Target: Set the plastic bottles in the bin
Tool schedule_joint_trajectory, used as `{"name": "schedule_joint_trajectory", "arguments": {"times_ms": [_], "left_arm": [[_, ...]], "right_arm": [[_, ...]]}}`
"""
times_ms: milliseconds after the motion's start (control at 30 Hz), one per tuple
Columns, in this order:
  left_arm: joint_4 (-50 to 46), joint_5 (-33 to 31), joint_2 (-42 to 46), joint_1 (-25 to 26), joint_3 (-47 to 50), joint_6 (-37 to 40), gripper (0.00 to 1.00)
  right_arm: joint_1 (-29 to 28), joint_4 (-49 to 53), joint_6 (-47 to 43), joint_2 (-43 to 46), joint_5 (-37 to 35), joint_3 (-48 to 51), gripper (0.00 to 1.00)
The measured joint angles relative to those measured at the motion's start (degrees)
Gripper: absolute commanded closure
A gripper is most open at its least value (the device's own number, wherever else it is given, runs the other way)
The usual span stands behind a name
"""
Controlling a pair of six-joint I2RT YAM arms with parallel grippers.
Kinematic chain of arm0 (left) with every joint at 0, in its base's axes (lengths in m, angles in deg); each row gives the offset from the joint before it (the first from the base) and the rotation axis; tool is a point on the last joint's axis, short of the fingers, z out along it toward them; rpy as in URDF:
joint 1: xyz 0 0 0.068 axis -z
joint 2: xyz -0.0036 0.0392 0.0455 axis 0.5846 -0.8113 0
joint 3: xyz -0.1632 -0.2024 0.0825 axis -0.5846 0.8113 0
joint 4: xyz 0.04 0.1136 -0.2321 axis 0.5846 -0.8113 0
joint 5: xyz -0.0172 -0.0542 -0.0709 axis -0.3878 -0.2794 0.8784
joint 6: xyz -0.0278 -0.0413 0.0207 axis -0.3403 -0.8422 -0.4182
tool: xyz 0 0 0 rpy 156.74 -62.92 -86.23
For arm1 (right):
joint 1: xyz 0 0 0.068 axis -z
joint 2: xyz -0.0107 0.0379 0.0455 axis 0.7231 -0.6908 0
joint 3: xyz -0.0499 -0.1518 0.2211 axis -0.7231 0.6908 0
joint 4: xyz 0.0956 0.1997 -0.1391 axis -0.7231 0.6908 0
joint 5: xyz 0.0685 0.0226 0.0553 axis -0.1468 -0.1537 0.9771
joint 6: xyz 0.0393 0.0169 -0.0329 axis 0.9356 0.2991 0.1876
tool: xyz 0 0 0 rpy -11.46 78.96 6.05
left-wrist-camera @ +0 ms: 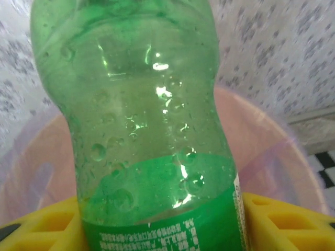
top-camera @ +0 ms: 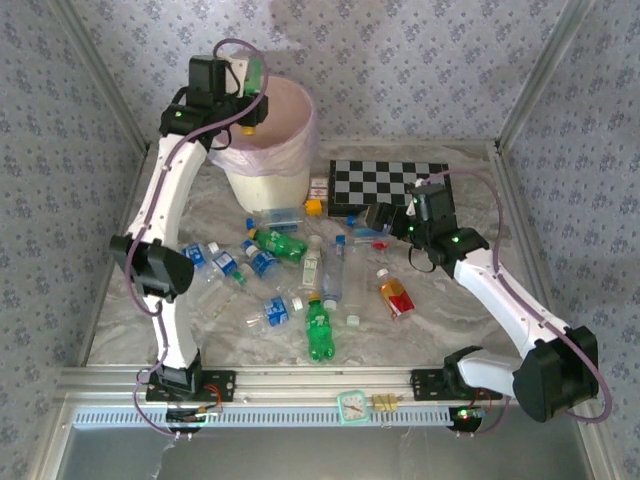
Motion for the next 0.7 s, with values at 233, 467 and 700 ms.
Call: {"name": "schedule_joint_trajectory", "arguments": {"times_ms": [233,467,700], "left_arm": [[-7.6,-1.7,-6.9,0.0,-6.4,0.0,0.41],[-9.8,-2.8,-7.9,0.0,-7.4,0.0,0.17],[-9.2,-2.9,-7.6,0.3,-7.8,-0.9,0.10]], "right_arm": [[-0.3,0.8,-0.1,0.7,-1.8,0.0,0.00],[-0.4,1.6,-0.1,1.0,-2.7,0.0,0.00],[-0.5,2.1,-0.3,0.9,-3.0,0.0,0.00]]}}
